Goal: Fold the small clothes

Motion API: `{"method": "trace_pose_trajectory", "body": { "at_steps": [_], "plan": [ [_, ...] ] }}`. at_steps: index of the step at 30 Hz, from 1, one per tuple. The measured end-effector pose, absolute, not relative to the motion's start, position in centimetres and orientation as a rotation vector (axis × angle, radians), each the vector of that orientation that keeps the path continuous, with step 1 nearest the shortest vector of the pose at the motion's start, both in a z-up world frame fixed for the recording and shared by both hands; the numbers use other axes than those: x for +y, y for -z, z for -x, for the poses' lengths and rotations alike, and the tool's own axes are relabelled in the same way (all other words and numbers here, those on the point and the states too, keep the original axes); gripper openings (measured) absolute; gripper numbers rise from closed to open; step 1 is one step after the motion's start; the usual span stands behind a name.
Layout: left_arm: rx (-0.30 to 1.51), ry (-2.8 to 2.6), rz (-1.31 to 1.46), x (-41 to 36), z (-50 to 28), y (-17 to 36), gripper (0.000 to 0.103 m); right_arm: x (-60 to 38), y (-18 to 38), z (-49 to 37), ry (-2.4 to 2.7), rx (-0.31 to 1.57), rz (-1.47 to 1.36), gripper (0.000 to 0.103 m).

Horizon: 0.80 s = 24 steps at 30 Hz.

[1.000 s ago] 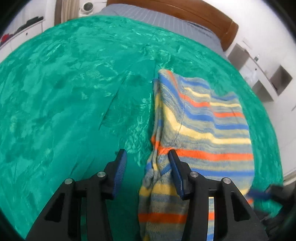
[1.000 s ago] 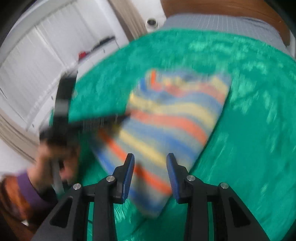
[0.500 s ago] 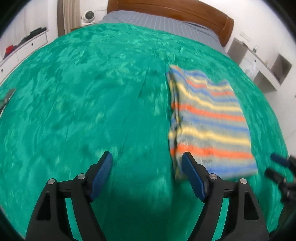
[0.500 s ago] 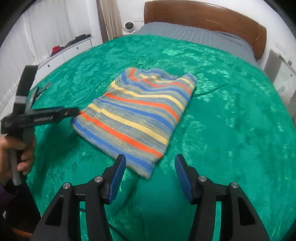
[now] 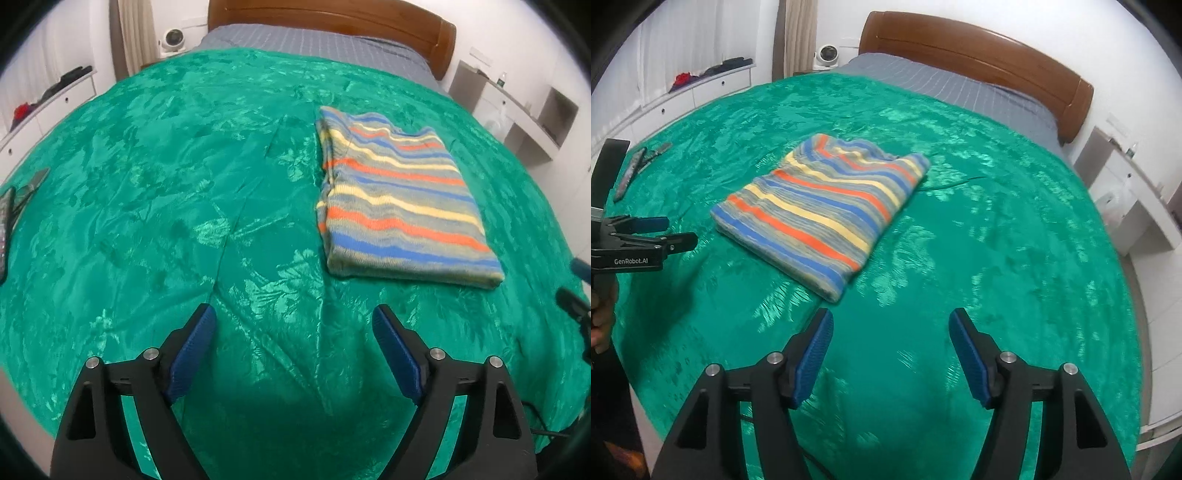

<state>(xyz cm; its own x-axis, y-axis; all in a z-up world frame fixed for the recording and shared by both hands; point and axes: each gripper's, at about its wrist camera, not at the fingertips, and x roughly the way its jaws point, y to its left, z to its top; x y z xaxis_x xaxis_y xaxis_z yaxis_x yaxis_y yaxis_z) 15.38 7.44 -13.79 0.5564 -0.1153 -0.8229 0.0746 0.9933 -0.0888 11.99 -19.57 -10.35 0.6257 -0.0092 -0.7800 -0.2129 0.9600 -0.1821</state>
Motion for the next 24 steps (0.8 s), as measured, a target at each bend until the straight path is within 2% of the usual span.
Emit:
{"method": "trace_pose_trajectory", "body": {
  "at_steps": [4,10,13,20,24],
  "plan": [
    [0.954,0.057,-0.023,7.0,-15.3,15.0,0.095,-20.8,11.2,-11.2,-0.100,0.865,0.237,0.076],
    [0.917,0.042,-0.064,7.0,-14.6,17.7,0.102,-26.4,15.3,-9.4,-0.027,0.822,0.034,0.077],
    [0.861,0.063,-0.021,7.7,-14.0,18.7,0.103,-28.7,16.9,-8.7,0.035,0.796,0.015,0.078],
    [0.768,0.085,-0.028,7.9,-13.2,19.5,0.103,-32.8,20.1,-8.5,-0.001,0.778,-0.164,0.094],
    [0.729,0.087,-0.022,7.9,-12.8,19.7,0.103,-33.2,20.5,-8.3,-0.029,0.744,-0.190,0.096]
  ]
}}
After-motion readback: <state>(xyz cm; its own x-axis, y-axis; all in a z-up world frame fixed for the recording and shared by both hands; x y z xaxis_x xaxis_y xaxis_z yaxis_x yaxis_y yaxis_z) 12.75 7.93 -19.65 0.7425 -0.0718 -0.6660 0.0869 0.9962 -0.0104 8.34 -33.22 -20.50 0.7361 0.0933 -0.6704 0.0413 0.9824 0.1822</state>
